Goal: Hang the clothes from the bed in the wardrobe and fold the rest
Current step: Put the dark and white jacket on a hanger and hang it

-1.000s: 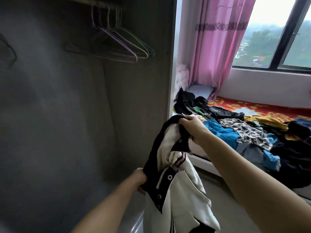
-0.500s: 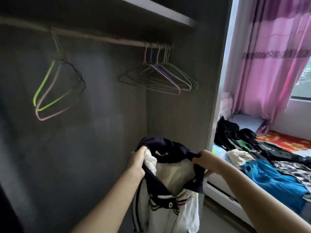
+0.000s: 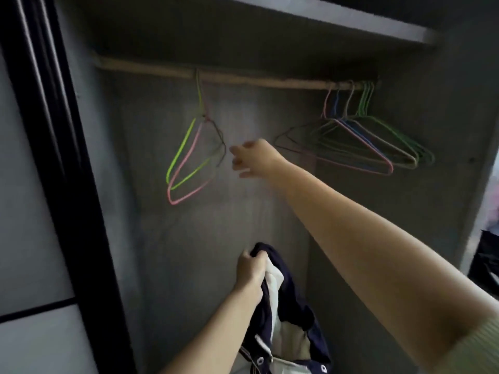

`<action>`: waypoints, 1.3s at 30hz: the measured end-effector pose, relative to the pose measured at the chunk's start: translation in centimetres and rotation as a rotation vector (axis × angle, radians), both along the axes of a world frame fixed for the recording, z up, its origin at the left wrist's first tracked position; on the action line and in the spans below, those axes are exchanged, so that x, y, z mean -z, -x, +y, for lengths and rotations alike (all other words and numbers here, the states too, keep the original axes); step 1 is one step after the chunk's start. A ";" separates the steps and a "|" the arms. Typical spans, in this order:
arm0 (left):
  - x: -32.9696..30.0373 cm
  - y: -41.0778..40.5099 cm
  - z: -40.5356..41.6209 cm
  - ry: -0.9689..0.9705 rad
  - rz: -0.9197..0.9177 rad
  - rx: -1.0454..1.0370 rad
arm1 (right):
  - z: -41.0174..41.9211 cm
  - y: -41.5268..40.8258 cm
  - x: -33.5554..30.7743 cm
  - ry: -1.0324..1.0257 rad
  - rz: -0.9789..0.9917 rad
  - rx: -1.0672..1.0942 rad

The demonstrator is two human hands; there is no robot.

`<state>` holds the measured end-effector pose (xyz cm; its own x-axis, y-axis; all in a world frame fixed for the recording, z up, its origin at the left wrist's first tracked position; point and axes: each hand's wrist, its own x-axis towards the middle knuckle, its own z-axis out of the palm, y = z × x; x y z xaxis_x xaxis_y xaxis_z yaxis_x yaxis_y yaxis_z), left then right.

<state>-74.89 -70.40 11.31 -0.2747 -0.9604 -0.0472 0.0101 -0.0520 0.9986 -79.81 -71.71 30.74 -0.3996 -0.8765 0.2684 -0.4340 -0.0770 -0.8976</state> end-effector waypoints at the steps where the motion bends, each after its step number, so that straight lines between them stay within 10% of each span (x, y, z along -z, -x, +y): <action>1: 0.1 -0.5 -0.6 -0.002 -0.007 -0.007 | -1.8 -1.6 -1.2 0.037 -0.046 -0.036; 10: 0.4 -3.6 -4.6 -0.057 0.022 -0.085 | -12.8 -7.4 -2.8 -0.002 -0.561 -0.144; 19: -1.0 -2.1 -4.9 0.076 -0.061 -0.058 | -9.0 2.8 -3.2 0.029 0.379 0.358; 33: -0.8 4.2 -6.6 0.018 0.036 0.095 | -3.5 20.4 -4.6 -0.148 0.792 0.635; 39: -0.5 5.5 -6.7 -0.008 0.039 0.121 | -3.6 19.4 -5.4 0.129 0.680 0.619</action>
